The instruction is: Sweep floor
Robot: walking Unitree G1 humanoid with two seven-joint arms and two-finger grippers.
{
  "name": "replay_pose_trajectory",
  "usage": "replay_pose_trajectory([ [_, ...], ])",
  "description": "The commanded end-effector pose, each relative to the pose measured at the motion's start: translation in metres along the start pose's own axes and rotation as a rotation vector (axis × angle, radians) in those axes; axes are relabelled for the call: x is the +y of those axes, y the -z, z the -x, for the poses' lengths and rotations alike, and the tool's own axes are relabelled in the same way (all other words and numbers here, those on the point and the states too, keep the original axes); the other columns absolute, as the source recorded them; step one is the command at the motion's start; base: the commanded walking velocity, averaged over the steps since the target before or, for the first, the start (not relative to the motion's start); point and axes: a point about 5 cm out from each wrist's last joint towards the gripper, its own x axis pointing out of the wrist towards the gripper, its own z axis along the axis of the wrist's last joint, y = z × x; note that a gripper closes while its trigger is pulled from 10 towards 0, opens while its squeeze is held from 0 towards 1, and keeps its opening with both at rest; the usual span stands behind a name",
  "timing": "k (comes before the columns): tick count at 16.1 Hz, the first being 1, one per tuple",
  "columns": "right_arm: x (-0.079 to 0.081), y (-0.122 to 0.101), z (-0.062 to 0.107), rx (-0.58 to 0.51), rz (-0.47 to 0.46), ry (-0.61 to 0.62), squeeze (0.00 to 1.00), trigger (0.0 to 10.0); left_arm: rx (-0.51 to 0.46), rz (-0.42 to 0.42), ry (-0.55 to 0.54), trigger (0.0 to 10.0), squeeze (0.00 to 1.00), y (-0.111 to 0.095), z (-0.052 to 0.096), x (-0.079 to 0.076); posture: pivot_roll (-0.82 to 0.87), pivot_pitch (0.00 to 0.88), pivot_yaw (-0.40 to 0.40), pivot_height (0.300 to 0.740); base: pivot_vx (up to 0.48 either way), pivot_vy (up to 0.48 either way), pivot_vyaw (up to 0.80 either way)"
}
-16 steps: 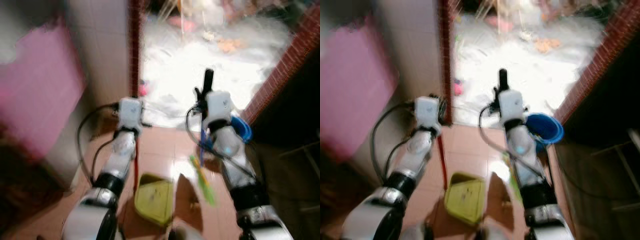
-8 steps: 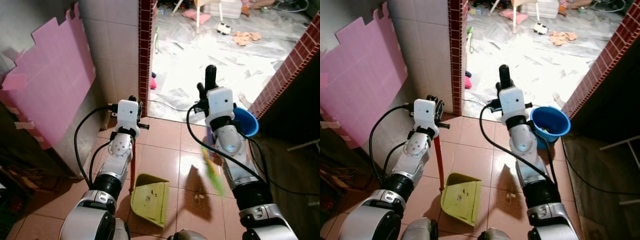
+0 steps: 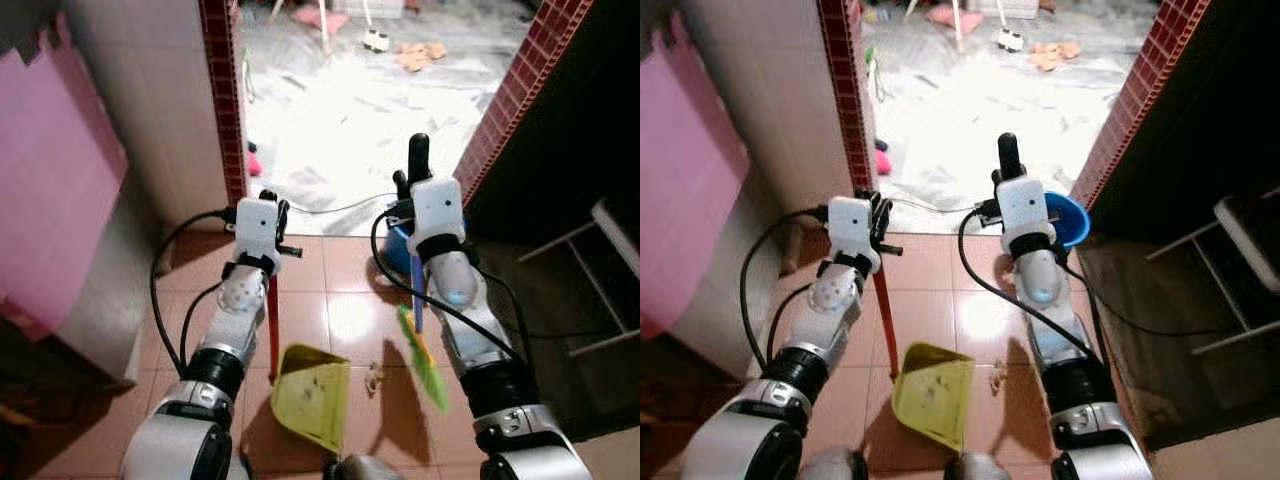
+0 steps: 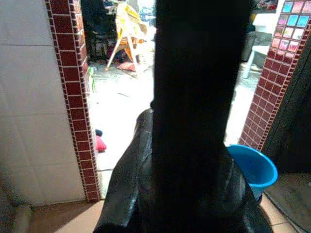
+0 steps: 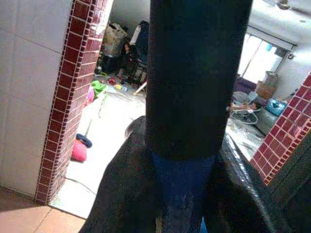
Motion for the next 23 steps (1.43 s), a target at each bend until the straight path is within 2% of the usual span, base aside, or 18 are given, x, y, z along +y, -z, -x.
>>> replay_pose_trajectory([
  [1,-0.001,-0.008,-0.004,-0.037,0.021,-0.002,0.0,10.0,-0.058,-0.006,0.012,10.0,0.0,-0.013,-0.005,-0.001,-0.09,0.044,-0.07,0.74,0.277,0.0,0.0],
  [7,0.0,-0.001,-0.001,-0.002,0.013,-0.002,0.0,10.0,-0.05,-0.006,0.022,10.0,0.0,-0.011,-0.004,-0.003,-0.09,0.048,-0.068,0.74,0.31,0.0,0.0],
  [13,0.003,-0.001,-0.002,0.003,0.005,-0.005,0.0,10.0,-0.042,-0.006,0.025,10.0,0.0,-0.009,-0.003,-0.003,-0.08,0.054,-0.067,0.74,0.312,0.0,-0.73],
  [16,0.004,0.002,-0.002,0.019,0.004,-0.009,0.0,10.0,-0.041,-0.016,0.02,10.0,0.0,-0.01,-0.003,-0.004,-0.09,0.053,-0.065,0.74,0.0,0.0,0.0],
  [20,0.005,0.006,0.001,0.04,0.005,-0.013,0.0,10.0,-0.019,-0.064,-0.064,10.0,0.0,-0.006,-0.001,0.007,-0.09,0.06,-0.062,0.74,0.0,0.0,0.0],
  [23,0.006,0.012,0.006,0.076,0.002,-0.013,0.0,10.0,-0.049,-0.069,-0.102,10.0,0.0,-0.009,0.002,0.015,-0.08,0.081,-0.058,0.74,0.0,0.0,0.0],
])
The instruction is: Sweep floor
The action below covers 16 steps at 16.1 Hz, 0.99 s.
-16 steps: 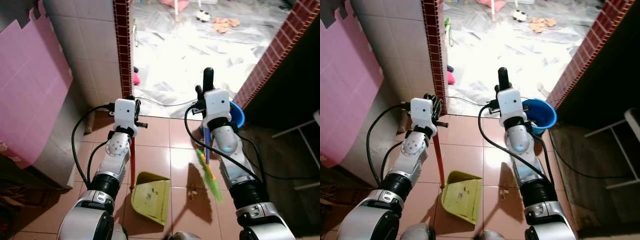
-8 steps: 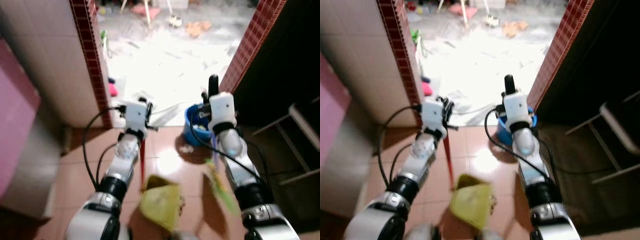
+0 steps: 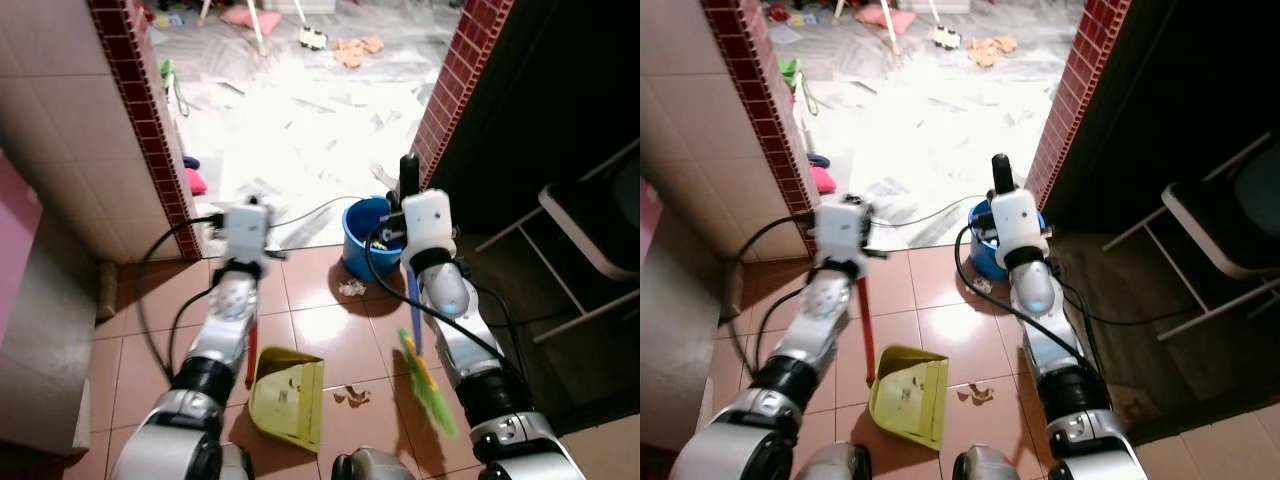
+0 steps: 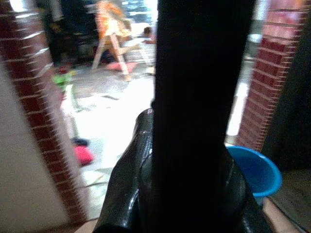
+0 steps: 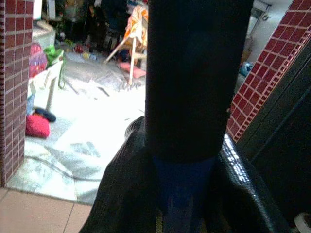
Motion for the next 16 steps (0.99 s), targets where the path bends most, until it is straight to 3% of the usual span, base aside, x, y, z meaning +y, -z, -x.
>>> replay_pose_trajectory([
  [1,-0.002,-0.007,0.0,-0.027,0.009,0.008,0.0,10.0,-0.09,0.009,0.006,10.0,0.0,-0.017,-0.003,-0.002,-0.08,0.092,-0.056,0.74,0.0,0.0,0.0],
  [3,-0.001,-0.003,0.002,-0.003,-0.01,0.019,0.0,10.0,-0.086,-0.031,-0.021,10.0,0.0,-0.012,-0.001,0.0,-0.07,0.106,-0.053,0.74,0.0,0.0,0.0],
  [8,0.004,0.0,0.006,0.035,-0.068,0.041,0.0,10.0,-0.008,0.063,-0.058,10.0,0.0,0.004,0.004,-0.001,-0.08,0.179,-0.037,0.74,0.0,0.0,0.0],
  [10,0.01,0.002,0.006,0.061,-0.123,0.05,0.0,10.0,0.053,0.087,-0.069,10.0,0.0,0.013,0.003,-0.006,-0.08,0.173,-0.029,0.74,0.0,0.0,0.0],
  [14,0.008,-0.005,-0.003,0.087,-0.349,0.074,0.0,10.0,0.075,0.083,-0.062,10.0,0.0,0.015,0.002,-0.011,-0.1,0.175,-0.023,0.74,0.0,0.0,0.0],
  [16,0.007,-0.008,-0.005,0.09,-0.399,0.047,0.0,10.0,0.079,0.084,-0.066,10.0,0.0,0.015,0.001,-0.011,-0.1,0.165,-0.027,0.74,0.0,0.0,0.0],
])
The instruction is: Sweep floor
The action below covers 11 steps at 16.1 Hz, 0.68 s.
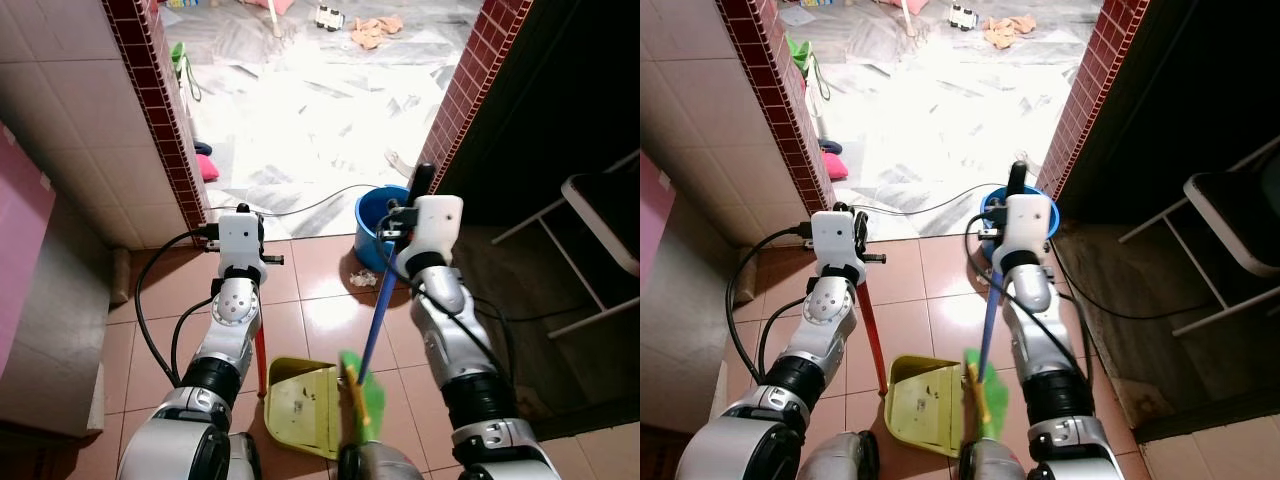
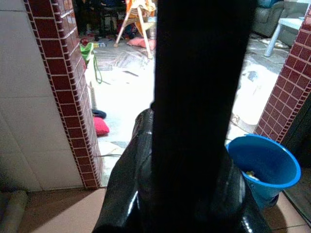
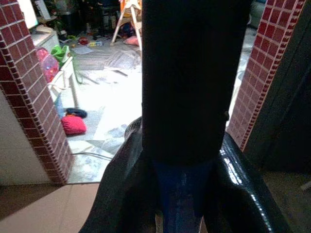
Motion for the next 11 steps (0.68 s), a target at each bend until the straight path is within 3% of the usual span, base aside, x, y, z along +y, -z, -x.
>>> replay_pose_trajectory([
  [1,0.003,-0.01,-0.003,-0.025,-0.068,-0.028,0.0,10.0,0.033,0.009,0.004,10.0,0.0,0.004,0.001,-0.005,-0.11,0.163,-0.028,0.74,0.0,0.0,0.0],
  [7,0.012,-0.026,-0.008,0.003,-0.25,-0.286,0.0,10.0,0.057,0.015,-0.021,10.0,0.0,0.005,-0.004,-0.005,-0.12,0.111,-0.061,0.74,0.0,0.0,0.0],
  [11,0.004,-0.054,-0.02,-0.049,-0.277,-0.354,0.0,10.0,0.069,0.026,-0.031,10.0,0.0,0.004,-0.008,-0.005,-0.14,0.077,-0.077,0.74,0.0,0.0,0.0],
])
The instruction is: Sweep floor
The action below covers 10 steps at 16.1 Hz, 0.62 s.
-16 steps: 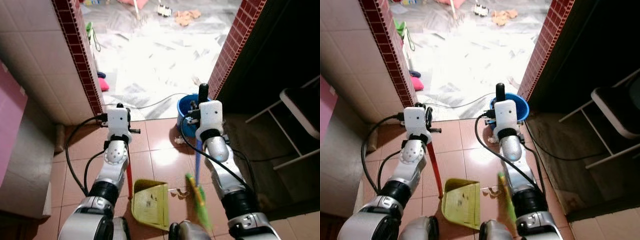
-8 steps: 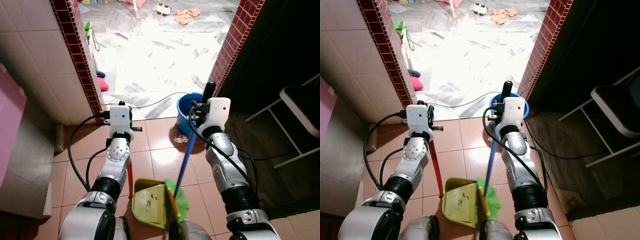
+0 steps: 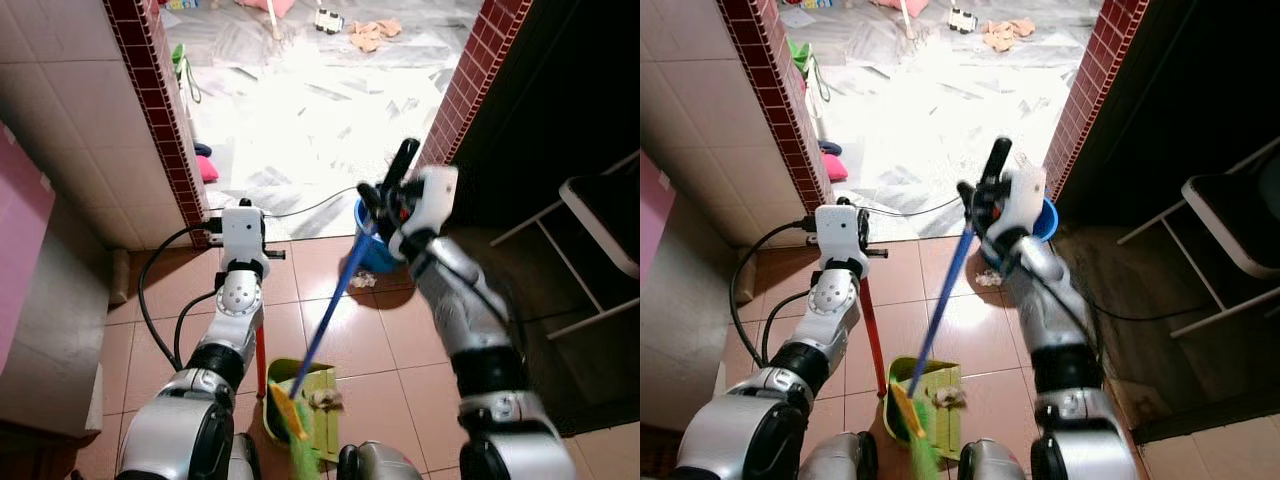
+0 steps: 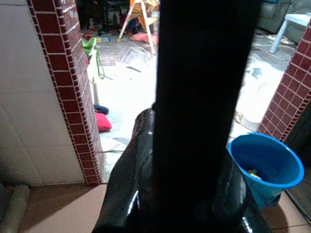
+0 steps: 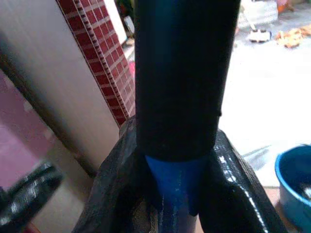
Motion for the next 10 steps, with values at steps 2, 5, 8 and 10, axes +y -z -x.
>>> replay_pose_trajectory([
  [2,-0.002,-0.032,-0.006,-0.102,-0.011,-0.031,0.0,10.0,0.044,0.025,-0.01,10.0,0.0,0.004,0.0,-0.004,-0.15,0.063,-0.081,0.74,0.0,0.0,0.0],
  [5,-0.003,-0.051,-0.009,-0.173,0.056,-0.035,0.0,10.0,0.048,0.029,-0.014,10.0,0.0,0.003,-0.002,-0.004,-0.16,0.06,-0.088,0.74,0.0,0.0,0.0],
  [8,-0.008,-0.063,-0.006,-0.234,0.177,-0.017,0.0,10.0,0.049,0.03,-0.015,10.0,0.0,0.003,-0.002,-0.005,-0.16,0.053,-0.091,0.74,0.0,0.0,0.0],
  [10,-0.012,-0.063,-0.003,-0.242,0.256,-0.002,0.0,10.0,0.049,0.028,-0.01,10.0,0.0,0.003,-0.002,-0.007,-0.16,0.055,-0.092,0.74,0.0,0.0,0.0],
])
